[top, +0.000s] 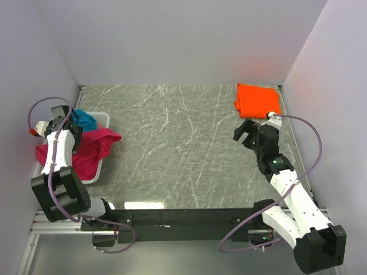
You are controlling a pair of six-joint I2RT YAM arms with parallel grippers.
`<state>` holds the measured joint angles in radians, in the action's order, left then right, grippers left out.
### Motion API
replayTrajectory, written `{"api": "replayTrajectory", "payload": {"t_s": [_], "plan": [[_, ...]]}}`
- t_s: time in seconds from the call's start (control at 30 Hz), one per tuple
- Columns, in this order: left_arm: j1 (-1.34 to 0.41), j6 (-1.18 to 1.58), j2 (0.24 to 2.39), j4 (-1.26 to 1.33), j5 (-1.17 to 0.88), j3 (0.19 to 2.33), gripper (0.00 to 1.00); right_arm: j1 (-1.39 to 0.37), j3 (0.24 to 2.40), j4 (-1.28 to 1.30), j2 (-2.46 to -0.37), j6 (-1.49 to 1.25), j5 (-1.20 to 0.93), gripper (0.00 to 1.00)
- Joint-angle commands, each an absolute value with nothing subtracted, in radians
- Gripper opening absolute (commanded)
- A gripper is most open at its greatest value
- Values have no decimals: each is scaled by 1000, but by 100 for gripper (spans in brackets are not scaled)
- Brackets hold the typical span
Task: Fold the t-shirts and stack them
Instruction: Grab the tshirt from the pile
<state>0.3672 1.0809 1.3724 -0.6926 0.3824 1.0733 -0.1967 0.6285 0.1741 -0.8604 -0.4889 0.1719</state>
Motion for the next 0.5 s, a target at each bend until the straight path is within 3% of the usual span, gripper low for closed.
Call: {"api": "replayTrajectory", "payload": {"t_s": [0.0,0.1,0.13,0.17,0.47], "plan": [[390,1045,1367,-624,335,1060,63,-199,678,166,-857,-477,173,99],[396,1017,1358,-589,319,1055,43,-201,672,170,-842,-476,181,99],[399,1011,1358,-592,316,1057,8,-199,672,173,-835,-476,187,99],[403,1012,1353,-595,305,1061,1,-199,673,179,-831,-476,189,99],[403,991,1080,-517,290,1023,1,-199,675,190,-790,-469,181,99]]}}
